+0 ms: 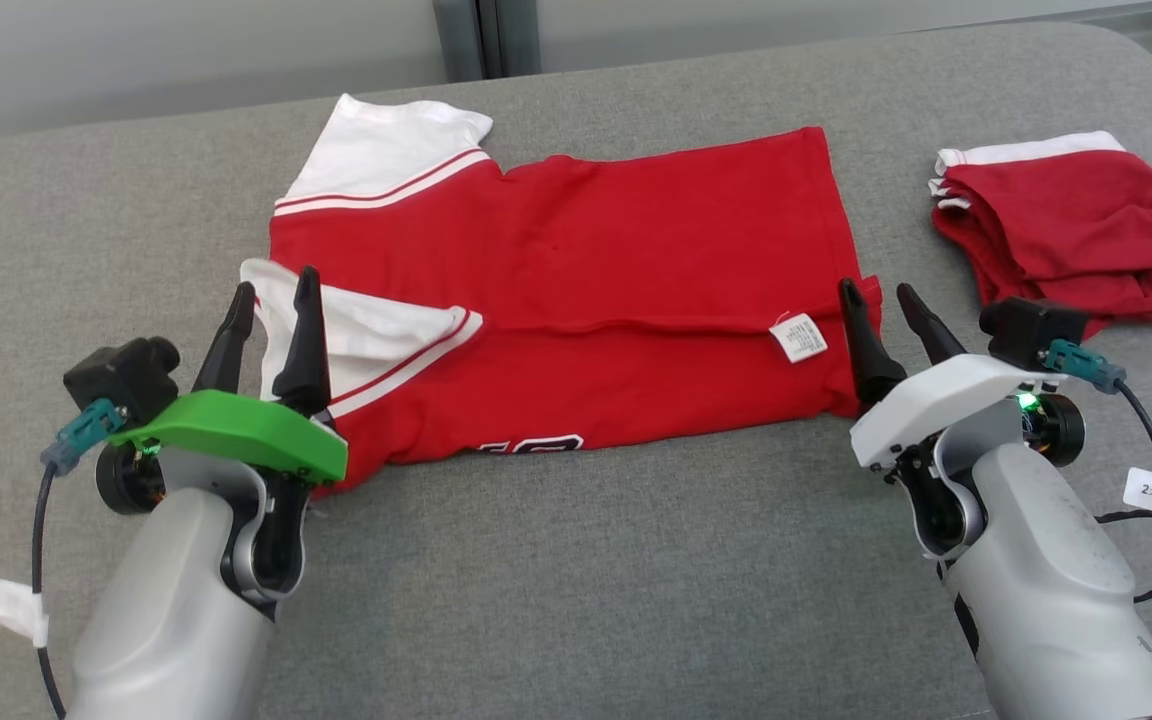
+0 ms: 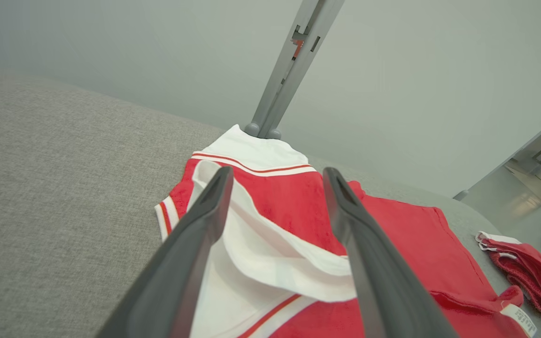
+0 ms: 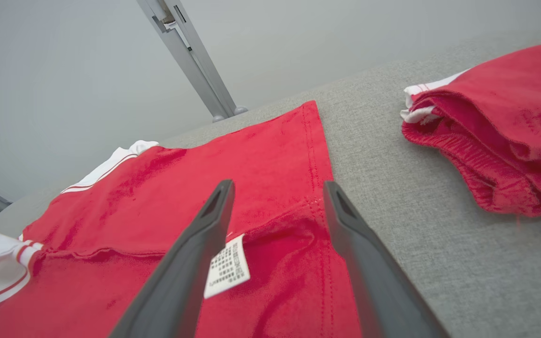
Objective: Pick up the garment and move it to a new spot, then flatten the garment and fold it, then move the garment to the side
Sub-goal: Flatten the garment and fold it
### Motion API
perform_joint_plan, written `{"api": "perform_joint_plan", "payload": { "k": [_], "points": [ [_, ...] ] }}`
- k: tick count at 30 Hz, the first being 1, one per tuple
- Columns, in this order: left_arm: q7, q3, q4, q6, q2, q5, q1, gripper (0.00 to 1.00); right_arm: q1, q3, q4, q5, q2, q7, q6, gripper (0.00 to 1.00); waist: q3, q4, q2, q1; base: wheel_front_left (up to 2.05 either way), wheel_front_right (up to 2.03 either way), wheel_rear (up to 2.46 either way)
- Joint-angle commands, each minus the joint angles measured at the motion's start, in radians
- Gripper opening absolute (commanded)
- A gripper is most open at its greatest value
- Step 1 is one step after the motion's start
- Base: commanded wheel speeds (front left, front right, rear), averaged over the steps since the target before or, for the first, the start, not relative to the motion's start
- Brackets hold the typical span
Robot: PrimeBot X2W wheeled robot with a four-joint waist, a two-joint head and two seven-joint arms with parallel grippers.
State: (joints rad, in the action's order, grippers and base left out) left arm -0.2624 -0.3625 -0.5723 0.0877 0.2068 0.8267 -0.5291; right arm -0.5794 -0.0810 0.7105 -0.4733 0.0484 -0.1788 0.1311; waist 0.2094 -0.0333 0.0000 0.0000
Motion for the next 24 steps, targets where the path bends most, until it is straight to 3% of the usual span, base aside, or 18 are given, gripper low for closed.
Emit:
{"api": "perform_joint_plan", "payload": {
  "k": [1,6,12,20,24],
  "points": [
    [-0.002,0.016,0.015,0.003,-0.002,-0.012,0.037,1.00,0.011,0.001,-0.009,0.013,0.004,-0.016,-0.001,1.00,-0.016,0.001,0.0000,0.0000,0.00,0.00,0.00],
    [-0.002,0.055,0.089,0.004,-0.008,-0.029,0.161,1.00,0.077,0.038,-0.051,0.128,0.004,-0.046,-0.001,1.00,-0.068,0.005,0.0000,0.0000,0.00,0.00,0.00],
    [0.032,0.054,0.132,-0.028,0.006,0.000,0.290,1.00,0.187,0.077,-0.125,0.223,0.004,-0.036,-0.001,1.00,-0.112,0.016,0.0000,0.0000,0.00,0.00,0.00],
    [0.158,0.054,0.158,-0.094,0.012,0.053,0.369,1.00,0.283,0.090,-0.234,0.251,0.004,0.016,-0.001,1.00,-0.108,0.008,0.0000,0.0000,0.00,0.00,0.00],
    [0.195,0.074,0.138,-0.105,0.001,0.095,0.352,1.00,0.294,0.079,-0.283,0.262,0.004,0.047,-0.001,1.00,-0.084,-0.009,0.0000,0.0000,0.00,0.00,0.00]
  ]
}}
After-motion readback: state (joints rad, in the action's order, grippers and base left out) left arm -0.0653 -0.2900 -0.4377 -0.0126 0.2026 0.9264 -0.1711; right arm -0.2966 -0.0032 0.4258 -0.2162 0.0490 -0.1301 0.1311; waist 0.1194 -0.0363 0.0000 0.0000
